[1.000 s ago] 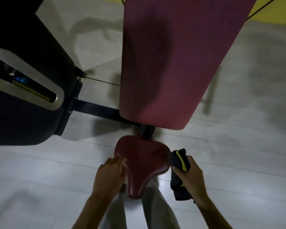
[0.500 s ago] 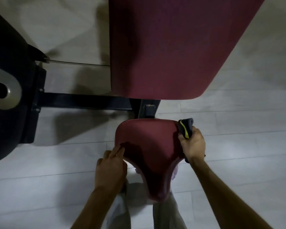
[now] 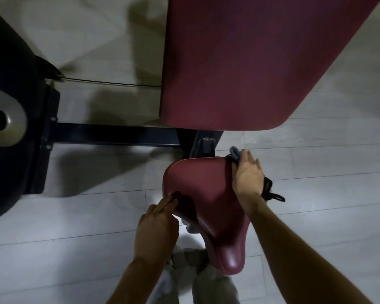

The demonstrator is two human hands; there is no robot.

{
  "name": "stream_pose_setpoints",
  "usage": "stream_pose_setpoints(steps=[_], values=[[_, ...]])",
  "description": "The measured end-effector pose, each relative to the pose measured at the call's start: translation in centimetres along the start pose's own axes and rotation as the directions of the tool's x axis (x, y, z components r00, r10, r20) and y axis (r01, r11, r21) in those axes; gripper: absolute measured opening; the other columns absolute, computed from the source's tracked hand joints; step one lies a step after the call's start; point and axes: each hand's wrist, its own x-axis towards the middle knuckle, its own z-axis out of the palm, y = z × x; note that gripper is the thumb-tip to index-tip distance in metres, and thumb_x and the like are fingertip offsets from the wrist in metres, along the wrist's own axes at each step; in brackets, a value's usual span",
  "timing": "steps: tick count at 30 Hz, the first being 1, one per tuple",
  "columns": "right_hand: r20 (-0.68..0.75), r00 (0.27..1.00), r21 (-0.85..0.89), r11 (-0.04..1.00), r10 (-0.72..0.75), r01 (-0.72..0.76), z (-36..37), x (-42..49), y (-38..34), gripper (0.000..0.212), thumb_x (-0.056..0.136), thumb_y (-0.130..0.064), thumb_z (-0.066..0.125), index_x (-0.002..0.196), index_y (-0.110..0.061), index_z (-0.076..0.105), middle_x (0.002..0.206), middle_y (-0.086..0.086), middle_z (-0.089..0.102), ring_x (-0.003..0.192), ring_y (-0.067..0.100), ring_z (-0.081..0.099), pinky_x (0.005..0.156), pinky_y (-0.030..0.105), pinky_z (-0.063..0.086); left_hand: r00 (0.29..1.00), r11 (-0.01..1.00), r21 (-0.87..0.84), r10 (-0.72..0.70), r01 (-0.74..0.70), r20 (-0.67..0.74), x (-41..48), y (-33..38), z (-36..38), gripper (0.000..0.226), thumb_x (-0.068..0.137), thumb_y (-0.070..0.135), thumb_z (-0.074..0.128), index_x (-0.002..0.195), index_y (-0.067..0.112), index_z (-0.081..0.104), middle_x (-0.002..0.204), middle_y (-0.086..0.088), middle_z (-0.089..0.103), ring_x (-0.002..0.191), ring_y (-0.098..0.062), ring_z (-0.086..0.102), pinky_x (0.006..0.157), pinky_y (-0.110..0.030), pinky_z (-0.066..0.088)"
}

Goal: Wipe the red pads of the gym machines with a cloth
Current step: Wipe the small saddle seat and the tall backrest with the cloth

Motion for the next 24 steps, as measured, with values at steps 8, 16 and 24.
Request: stream_pose_setpoints(steps=[8,16,24], values=[[0.267,0.791,0.019,0.824,-0.55,0.566,1.2,-0.5,-11.9,0.039,0.099,-0.022,0.057,0.137,-0.017,0.048,0.13,0.009,0.064,0.115,0.033,0.064,0.092,0.044,0.053,0.997,0.997,0.08,-0.001,-0.006,0.081,-0.2,0.0,-0.6,0.067,0.067,-0.004,0.075,0.13,0.019,0.068,0.136,0.004,0.066,0.085,-0.021,0.068,0.063,-0.04,0.06],[0.09,0.995,-0.039,0.998,0.051,-0.047,-0.9,3.1,3.4,0.029,0.106,-0.031,0.05,0.132,-0.017,0.048,0.108,0.023,0.067,0.099,0.044,0.065,0.08,0.046,0.049,0.999,0.999,0.051,-0.006,0.003,0.052,0.9,0.2,-0.5,0.06,0.062,-0.004,0.079,0.118,0.016,0.072,0.127,0.001,0.071,0.083,-0.022,0.069,0.062,-0.04,0.06],[0.09,0.975,-0.127,0.968,-0.204,0.214,2.1,1.1,-6.9,0.026,0.096,-0.014,0.058,0.121,-0.015,0.053,0.113,0.012,0.068,0.112,0.032,0.065,0.111,0.046,0.041,0.996,0.999,-0.022,-0.032,0.034,0.084,0.2,-0.4,-0.3,0.081,0.067,-0.016,0.063,0.139,0.02,0.06,0.147,0.005,0.056,0.128,-0.024,0.056,0.099,-0.04,0.049]])
